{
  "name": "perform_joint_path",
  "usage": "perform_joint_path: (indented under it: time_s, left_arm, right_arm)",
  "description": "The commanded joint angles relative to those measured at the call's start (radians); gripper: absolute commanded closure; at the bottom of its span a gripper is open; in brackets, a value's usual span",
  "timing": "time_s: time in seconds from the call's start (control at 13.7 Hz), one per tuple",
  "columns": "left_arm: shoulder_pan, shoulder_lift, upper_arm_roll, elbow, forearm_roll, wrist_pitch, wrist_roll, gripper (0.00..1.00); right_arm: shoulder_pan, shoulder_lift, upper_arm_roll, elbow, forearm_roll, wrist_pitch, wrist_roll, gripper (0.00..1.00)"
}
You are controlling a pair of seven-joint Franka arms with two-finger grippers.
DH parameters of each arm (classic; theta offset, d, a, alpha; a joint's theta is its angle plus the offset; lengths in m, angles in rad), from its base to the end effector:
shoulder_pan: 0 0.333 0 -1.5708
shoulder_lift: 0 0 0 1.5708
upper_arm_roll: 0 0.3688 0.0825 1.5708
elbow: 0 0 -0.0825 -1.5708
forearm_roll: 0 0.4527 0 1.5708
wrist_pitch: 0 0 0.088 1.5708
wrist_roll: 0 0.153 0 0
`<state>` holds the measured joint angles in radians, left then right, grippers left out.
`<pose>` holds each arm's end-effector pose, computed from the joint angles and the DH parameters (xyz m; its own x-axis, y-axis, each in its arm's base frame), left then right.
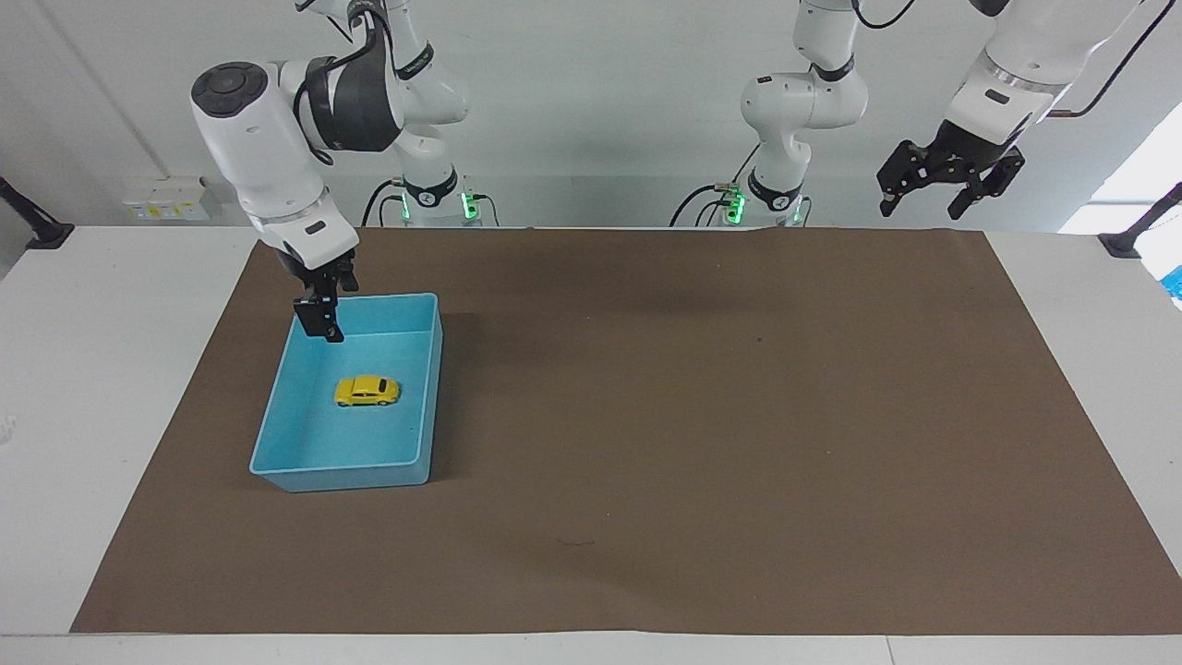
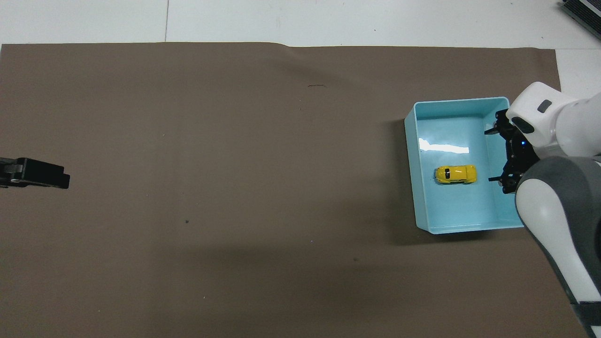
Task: Wind up and store yellow beetle car
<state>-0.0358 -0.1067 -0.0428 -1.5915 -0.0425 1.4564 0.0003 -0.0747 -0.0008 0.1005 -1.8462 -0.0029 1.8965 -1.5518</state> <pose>0.5679 -0.0531 0.6742 0.9961 -0.0832 -0.0284 -0.0822 -0.9959 0.0378 0.6358 0.0161 0.5102 -0.0076 1.0000 -0.0019 0.9987 0.0077 0.0511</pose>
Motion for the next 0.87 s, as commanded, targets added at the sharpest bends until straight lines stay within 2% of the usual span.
perform_joint_path:
  time_s: [0.0,0.36,0.58,0.8]
  left_arm:
    - [0.007,-0.005,0.000,-0.004,-0.008,0.001,0.009,0.00]
    - [0.007,-0.005,0.000,-0.004,-0.008,0.001,0.009,0.00]
    - [0.007,-0.005,0.000,-0.004,-0.008,0.001,0.009,0.00]
    - [0.007,-0.005,0.000,-0.004,-0.008,0.001,0.009,0.00]
  right_arm:
    - [-0.007,0.007,0.007,0.038,0.017,-0.008,0.015,0.00]
    - [0.062,-0.018,-0.076,0.054,0.021,-0.051,0.018,0.00]
    - [0.084,-0.062,-0.099,0.067,0.021,-0.086,0.167,0.00]
    - [0.084,-0.064,-0.104,0.102,0.023,-0.114,0.248,0.00]
